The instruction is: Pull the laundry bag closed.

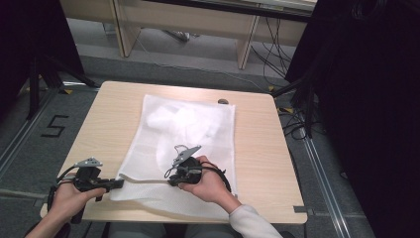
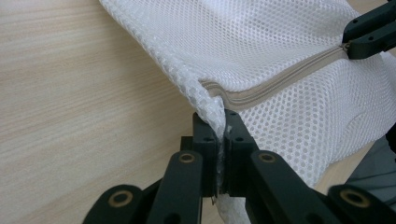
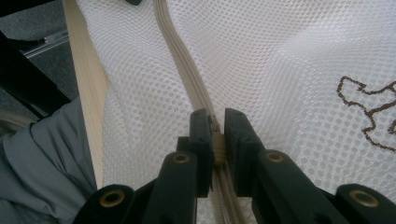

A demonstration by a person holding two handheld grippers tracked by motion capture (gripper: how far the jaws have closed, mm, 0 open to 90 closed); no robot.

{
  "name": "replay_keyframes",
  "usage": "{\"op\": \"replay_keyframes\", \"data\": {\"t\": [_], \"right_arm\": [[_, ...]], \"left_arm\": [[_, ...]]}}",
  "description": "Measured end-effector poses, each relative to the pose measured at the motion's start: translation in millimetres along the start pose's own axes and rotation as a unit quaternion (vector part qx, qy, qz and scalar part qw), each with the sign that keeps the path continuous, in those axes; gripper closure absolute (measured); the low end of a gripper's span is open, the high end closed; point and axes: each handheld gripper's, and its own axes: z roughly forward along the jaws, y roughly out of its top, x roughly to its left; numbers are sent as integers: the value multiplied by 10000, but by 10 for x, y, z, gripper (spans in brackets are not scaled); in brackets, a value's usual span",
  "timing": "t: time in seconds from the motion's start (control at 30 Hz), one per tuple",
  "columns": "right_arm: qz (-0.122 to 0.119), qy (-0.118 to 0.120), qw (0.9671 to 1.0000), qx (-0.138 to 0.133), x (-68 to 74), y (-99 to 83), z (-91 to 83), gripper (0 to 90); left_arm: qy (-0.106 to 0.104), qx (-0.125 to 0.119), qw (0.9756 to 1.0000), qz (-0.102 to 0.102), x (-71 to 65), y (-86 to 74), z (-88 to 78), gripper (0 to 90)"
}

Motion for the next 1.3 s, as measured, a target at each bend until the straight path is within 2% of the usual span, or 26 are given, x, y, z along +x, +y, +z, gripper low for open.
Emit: {"op": "replay_keyframes", "data": {"t": [0.1, 0.13, 0.23, 0.27, 0.3, 0.33, 0.37, 0.4, 0.43, 0.53, 0.57, 0.7, 0.77, 0.8, 0.93, 0.97, 1.0, 1.03, 1.1, 1.17, 1.3], "right_arm": [[103, -40, 9999, 30, 10, -13, -1, 827], [-28, -23, 10000, 12, -7, -13, -8, 827], [37, -11, 10000, 4, -6, -30, -36, 827], [42, -30, 10000, 11, -11, -37, -50, 827], [142, -18, 9999, 22, -4, -48, -62, 827], [129, -34, 9999, 15, -3, -57, -62, 827], [164, -31, 9999, 35, -1, -64, -69, 827], [144, -41, 9999, 43, -4, -69, -66, 827], [196, -10, 9998, 51, -4, -72, -66, 827], [169, -14, 9999, 26, -20, -71, -93, 827], [86, -27, 9999, -43, -29, -76, -91, 827], [80, -41, 10000, 6, -62, -123, -134, 827], [129, -58, 9999, -8, -63, -138, -147, 827], [235, -39, 9997, 27, -55, -144, -157, 827], [163, -35, 9999, 5, -72, -157, -177, 827], [216, -97, 9997, 21, -67, -164, -189, 827], [220, -49, 9997, 8, -70, -173, -189, 827], [157, -61, 9999, -39, -75, -181, -185, 827], [272, -83, 9996, 26, -71, -210, -212, 827], [184, -68, 9998, -3, -81, -219, -212, 827], [229, -58, 9997, 10, -83, -240, -237, 827]], "left_arm": [[8, 1, 10000, 7, -10, 2, 1, 855], [21, 9, 10000, 17, -13, 3, 3, 855], [39, 5, 10000, 58, 0, -1, -2, 855], [19, -38, 10000, -12, -7, -2, 5, 855], [10, 23, 10000, 10, -3, 3, -1, 855], [8, 5, 10000, 3, -4, 2, 3, 855], [20, 35, 10000, 22, -3, 4, 3, 856], [19, 167, 9997, 156, 19, 8, -15, 856], [13, 28, 10000, 5, -2, 3, 4, 855], [9, 25, 10000, 5, 3, 2, 2, 855], [6, 28, 10000, 1, 5, 1, 2, 855], [3, 38, 10000, -2, 5, 0, 3, 856], [20, 50, 10000, 5, 4, 1, 3, 856], [12, 48, 10000, -3, 4, 1, 2, 856], [8, 43, 10000, -4, 6, -1, 3, 856], [18, 32, 10000, -9, 6, -3, 6, 856], [21, 42, 10000, -2, 8, -2, 6, 855], [9, 53, 10000, -14, 10, -1, 4, 856], [12, 53, 10000, -23, 11, -2, 3, 856], [17, 53, 10000, -18, 9, -2, 3, 856], [16, 41, 10000, -23, 5, -2, 2, 856]]}}
